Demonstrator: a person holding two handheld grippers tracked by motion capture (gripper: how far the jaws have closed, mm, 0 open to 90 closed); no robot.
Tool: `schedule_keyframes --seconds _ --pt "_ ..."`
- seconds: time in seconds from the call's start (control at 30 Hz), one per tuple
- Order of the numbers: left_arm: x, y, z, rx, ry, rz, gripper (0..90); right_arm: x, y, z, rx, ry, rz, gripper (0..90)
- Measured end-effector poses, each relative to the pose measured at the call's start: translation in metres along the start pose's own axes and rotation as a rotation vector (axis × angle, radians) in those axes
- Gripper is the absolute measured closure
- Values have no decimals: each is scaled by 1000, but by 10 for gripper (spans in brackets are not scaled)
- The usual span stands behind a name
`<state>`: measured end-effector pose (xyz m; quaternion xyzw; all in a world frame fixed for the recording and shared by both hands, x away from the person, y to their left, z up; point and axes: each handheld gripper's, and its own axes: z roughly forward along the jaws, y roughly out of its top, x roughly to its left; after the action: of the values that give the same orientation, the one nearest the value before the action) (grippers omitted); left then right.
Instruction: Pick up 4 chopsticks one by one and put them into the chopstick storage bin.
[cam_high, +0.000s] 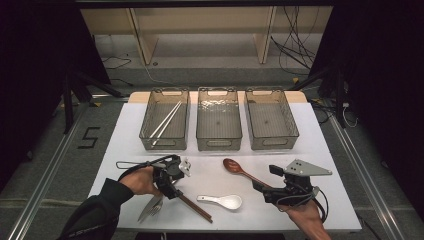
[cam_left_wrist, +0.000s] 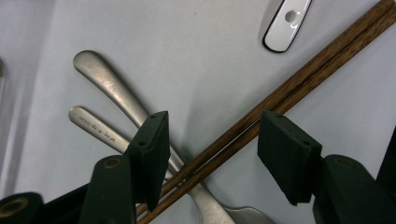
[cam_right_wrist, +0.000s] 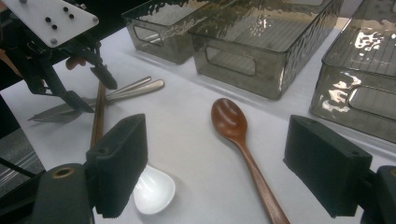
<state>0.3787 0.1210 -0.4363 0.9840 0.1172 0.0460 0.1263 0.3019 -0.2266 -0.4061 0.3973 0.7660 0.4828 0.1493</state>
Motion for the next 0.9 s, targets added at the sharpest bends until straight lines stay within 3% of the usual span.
schedule_keyframes --seconds 0.27,0.9 --pt "-1 3 6 14 -1 36 481 0 0 0 2 0 -1 222" --pt "3 5 10 25 8 44 507 0 0 0 4 -2 -1 222"
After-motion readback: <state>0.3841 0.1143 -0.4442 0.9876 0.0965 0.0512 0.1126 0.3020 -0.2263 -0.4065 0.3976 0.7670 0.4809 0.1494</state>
